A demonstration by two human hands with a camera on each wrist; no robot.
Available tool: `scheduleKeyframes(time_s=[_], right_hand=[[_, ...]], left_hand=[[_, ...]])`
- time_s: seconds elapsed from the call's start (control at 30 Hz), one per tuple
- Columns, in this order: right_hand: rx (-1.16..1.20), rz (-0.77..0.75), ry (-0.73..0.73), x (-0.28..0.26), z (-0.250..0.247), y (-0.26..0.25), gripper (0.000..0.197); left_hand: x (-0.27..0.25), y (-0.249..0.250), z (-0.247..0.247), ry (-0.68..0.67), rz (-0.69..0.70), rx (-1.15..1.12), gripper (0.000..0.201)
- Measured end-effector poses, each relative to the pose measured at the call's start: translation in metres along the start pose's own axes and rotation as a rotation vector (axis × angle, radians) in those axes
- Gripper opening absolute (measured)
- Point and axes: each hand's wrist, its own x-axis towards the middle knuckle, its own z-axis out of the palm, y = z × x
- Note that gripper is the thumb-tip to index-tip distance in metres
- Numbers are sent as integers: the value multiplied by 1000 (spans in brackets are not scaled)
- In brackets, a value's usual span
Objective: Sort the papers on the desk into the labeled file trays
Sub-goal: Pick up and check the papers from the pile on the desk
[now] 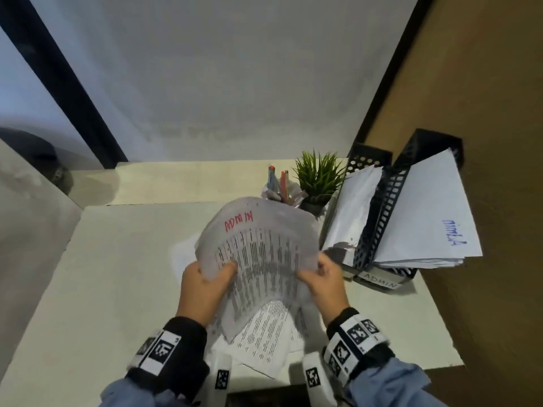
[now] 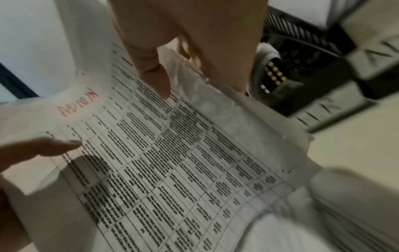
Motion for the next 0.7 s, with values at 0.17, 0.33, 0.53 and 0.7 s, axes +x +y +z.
scheduleKeyframes(time_s=[0.17,0.33,0.53,0.7], right_hand=[[5,244,3,-10,0,12,19],[-111,-17,96,1,-47,-35,15],[-292,-301,947,8,-146,-66,73],[-93,199,747,27,-188,-43,49]], left_hand=[[4,-22,16,-16,-146,22,14],[10,30,39,-152,73,149,28],[-16,118,94,-289,521,205,36],[-33,143,146,-295,657,253,58]])
